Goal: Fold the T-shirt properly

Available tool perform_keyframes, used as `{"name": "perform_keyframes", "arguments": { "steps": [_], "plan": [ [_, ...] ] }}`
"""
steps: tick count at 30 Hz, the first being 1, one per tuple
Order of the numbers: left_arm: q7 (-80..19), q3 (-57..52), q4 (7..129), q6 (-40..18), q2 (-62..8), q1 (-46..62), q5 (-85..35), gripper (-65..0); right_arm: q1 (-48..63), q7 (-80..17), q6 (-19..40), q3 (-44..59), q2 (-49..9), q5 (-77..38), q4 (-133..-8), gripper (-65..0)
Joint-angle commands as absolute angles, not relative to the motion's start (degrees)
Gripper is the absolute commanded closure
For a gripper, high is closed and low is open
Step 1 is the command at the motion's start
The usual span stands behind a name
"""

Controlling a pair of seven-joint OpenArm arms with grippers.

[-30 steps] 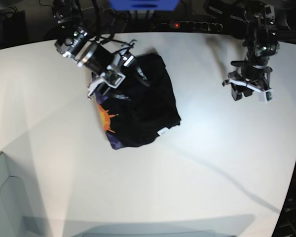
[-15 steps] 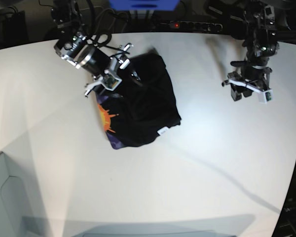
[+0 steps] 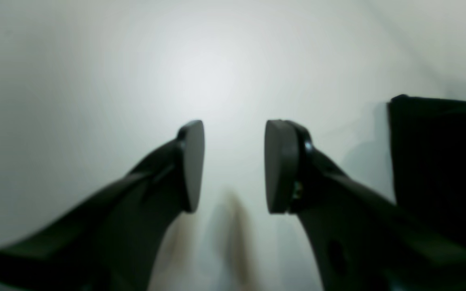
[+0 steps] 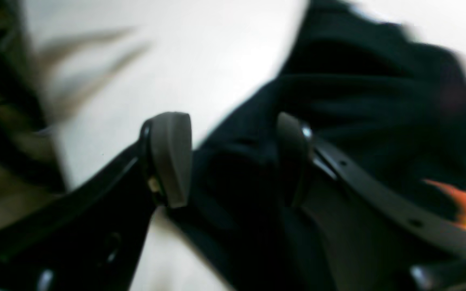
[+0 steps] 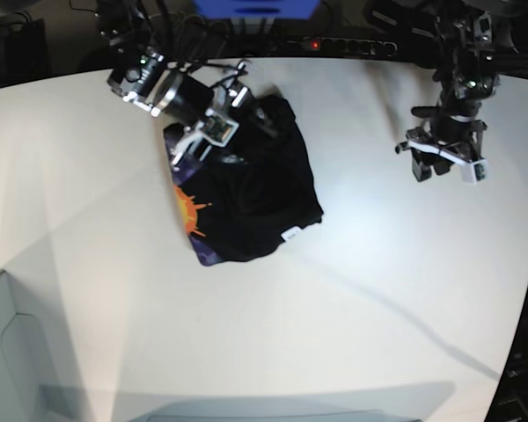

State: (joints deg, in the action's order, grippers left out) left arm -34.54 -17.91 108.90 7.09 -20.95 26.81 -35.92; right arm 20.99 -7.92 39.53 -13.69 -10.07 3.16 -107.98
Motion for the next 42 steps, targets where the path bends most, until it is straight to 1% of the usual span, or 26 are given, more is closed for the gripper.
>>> {"name": "perform_keyframes", "arguments": {
  "steps": [1,5,12,15,26,32,34,38,42],
  "plan": [
    [-33.5,-18.3,110.1,6.6,-21.7,26.9,-36.2,-24.3,20.9,-6.2,40.0,-11.4,-9.2,2.0,-109.7,-34.4],
    [-33.5,-18.3,110.2,6.6,-21.7,26.9,-36.2,-24.3,19.4,-6.7,40.0,-3.6,-7.2,2.0,-108.6,-34.4],
    [-33.5,-18.3,110.2,6.6,-21.5,26.9,-36.2,-24.3,17.2,-6.7,40.0,-1.2,-7.3,2.3,-100.9,-34.5],
    [-33.5,-18.3,110.2,6.6,-21.5,26.9,-36.2,-24.3,18.0,-6.6,40.0,-2.3,-7.3,2.3,-100.7,-34.5],
    [-33.4,-18.4,110.2,6.6,-21.6,27.6,-36.2,-24.3,17.9,-6.2,40.0,-14.9,-6.9,2.1,-100.6,-34.5],
    [-33.4,-18.4,110.3,6.6,-21.7,27.6,-36.2,-24.3,15.7,-6.5,40.0,-22.2,-7.2,2.2,-102.5,-34.5],
    [-33.4,-18.4,111.0,6.6,-21.7,27.6,-36.2,-24.3,16.2,-6.6,40.0,-22.5,-7.8,2.2,-103.8,-34.5],
    [-33.4,-18.4,111.8,6.6,-21.7,27.6,-36.2,-24.3,18.1,-6.2,40.0,-22.1,-11.1,2.2,-107.6,-34.4],
    [-33.5,-19.4,112.6,6.6,-21.7,29.1,-36.2,-24.3,19.6,-6.2,40.0,-17.4,-12.3,2.2,-110.5,-34.4]
  ]
}}
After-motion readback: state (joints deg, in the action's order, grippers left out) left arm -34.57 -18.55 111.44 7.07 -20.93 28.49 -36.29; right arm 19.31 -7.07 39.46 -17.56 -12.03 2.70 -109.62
